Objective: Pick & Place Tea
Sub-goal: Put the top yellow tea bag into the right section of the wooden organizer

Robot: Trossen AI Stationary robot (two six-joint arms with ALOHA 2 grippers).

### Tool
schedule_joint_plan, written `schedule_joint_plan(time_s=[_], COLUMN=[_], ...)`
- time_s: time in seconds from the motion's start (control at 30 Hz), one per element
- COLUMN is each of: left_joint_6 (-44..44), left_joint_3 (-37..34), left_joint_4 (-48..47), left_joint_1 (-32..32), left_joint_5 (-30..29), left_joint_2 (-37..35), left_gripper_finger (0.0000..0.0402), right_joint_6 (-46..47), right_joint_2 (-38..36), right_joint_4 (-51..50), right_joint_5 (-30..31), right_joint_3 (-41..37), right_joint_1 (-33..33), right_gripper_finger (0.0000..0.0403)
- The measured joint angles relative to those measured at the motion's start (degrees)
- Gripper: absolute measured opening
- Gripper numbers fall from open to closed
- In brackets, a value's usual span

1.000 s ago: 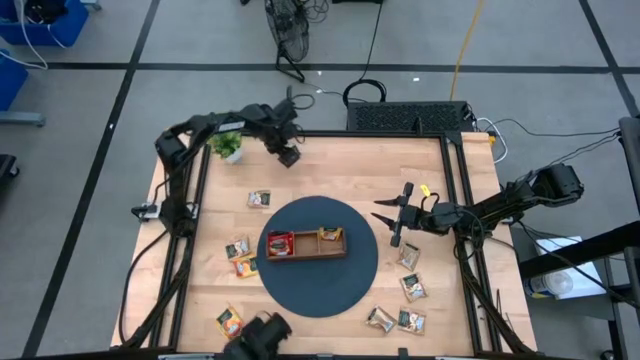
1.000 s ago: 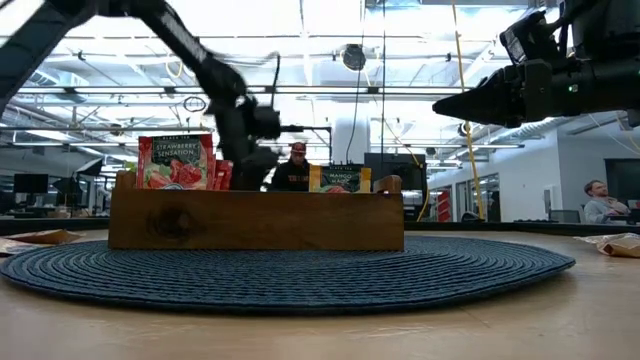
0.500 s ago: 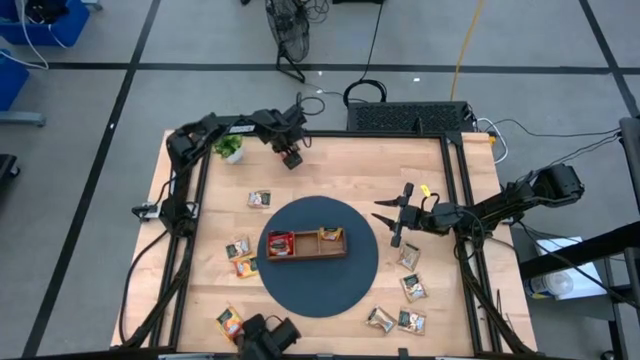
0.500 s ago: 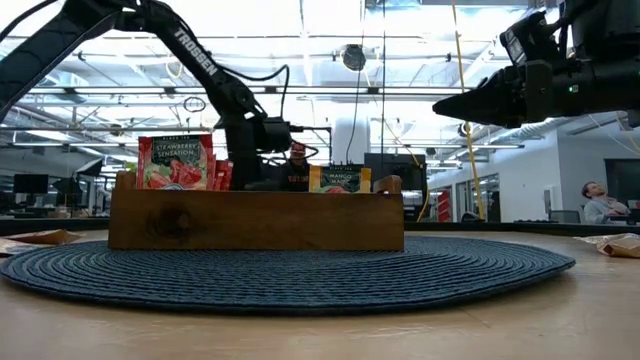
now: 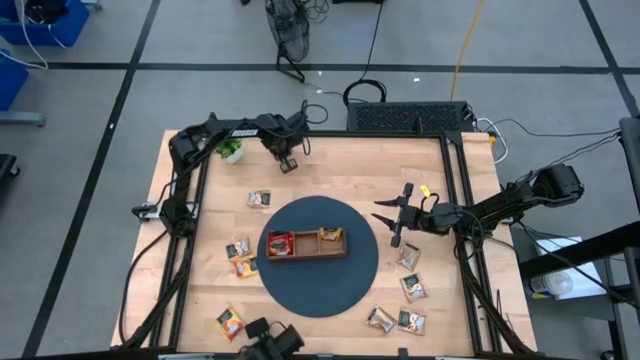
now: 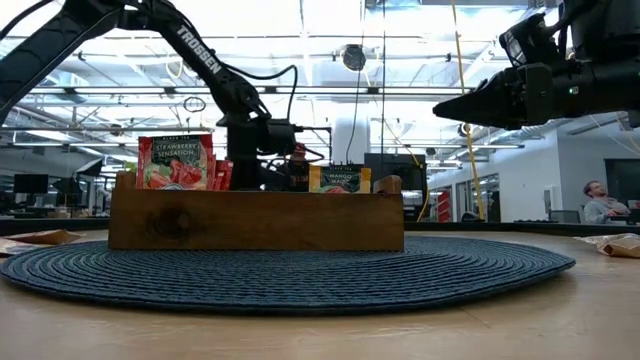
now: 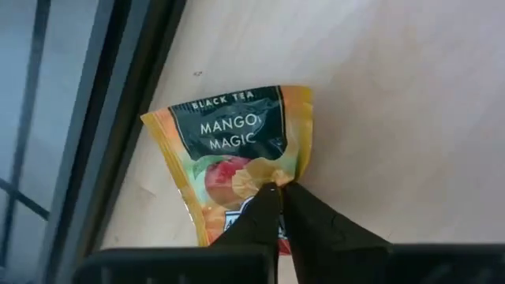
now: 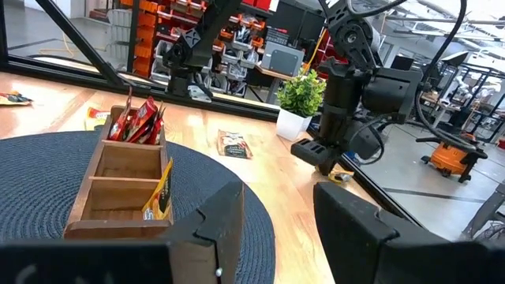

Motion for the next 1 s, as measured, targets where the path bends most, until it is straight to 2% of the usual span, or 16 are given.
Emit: schedule_joint_plan(time_s=[0.17,0.37,0.5,0.6,0.67,0.8,0.9,1.0], left_joint_6=[2.60,3.46,4.69,10.02,13.36,21.84,26.39,28.45], left_joint_3=[-0.28,-0.59,-0.46,-0.48,-0.48,-0.44,-0.30,-0.26], left_joint_4=[-1.13,-2.69,-1.37,0.12,2.89,13.31,19.48,21.48], left_joint_1=[-3.52,-13.54,-22.01,-29.23,-33.46,-39.95,-43.28,-45.38], left_joint_5=[-3.15,-8.41,-17.50,-24.84,-30.74,-40.17,-42.43,-45.40], left_joint_2=[-1.78,-9.54,-13.84,-15.05,-15.01,-13.82,-13.95,-13.97], left_gripper_finger=[0.0006,0.0003,0.0002,0.0001,0.0001,0.0001,0.0001,0.0000], right_joint_6=[0.45,0.83,0.98,5.11,11.93,23.04,26.69,27.23], right_joint_2=[-0.01,-0.01,-0.01,0.01,0.07,2.25,5.93,10.25], right_joint_4=[0.00,0.04,0.07,1.23,2.03,-1.20,-5.86,-5.65], right_joint_5=[0.00,0.00,0.02,-0.25,-2.20,-10.89,-13.59,-16.61], right_joint_3=[0.00,0.00,0.00,0.01,0.64,4.38,8.74,12.57], right_joint_1=[0.00,0.00,-0.03,-1.55,-4.19,-10.46,-13.73,-15.55], right_gripper_finger=[0.0139,0.0139,0.0139,0.0139,0.0139,0.0139,0.0139,0.0139])
